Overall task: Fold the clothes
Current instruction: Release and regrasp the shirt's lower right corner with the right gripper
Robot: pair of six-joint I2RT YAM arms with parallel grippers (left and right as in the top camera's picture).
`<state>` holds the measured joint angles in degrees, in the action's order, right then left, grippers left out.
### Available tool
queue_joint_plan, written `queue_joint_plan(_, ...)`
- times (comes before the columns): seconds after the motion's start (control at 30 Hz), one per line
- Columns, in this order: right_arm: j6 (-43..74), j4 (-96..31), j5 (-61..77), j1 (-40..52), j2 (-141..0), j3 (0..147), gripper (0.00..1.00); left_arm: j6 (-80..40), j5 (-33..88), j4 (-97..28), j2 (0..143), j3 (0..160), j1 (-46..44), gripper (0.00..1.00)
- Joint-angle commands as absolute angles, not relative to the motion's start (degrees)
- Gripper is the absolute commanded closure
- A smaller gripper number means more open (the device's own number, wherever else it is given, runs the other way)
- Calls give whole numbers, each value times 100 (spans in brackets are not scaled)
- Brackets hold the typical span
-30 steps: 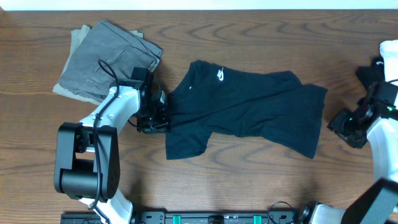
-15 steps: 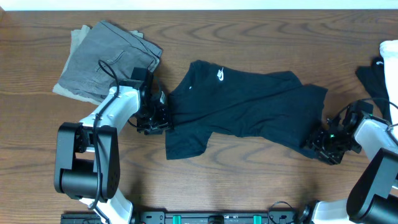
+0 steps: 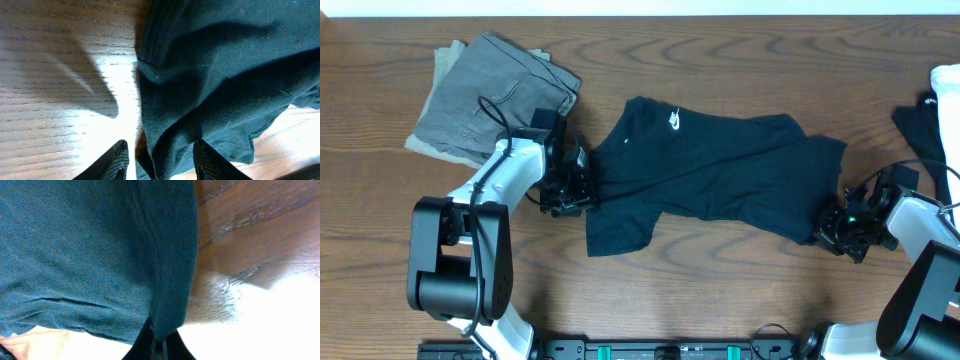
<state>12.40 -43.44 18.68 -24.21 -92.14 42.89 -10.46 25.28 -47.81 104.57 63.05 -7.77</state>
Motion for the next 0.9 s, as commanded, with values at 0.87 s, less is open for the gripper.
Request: queue_joint_plan(0.87,1105,-5078,2165,-2506,-8158,5470,99,-886,2880,-3653,10353,5850,-823,60)
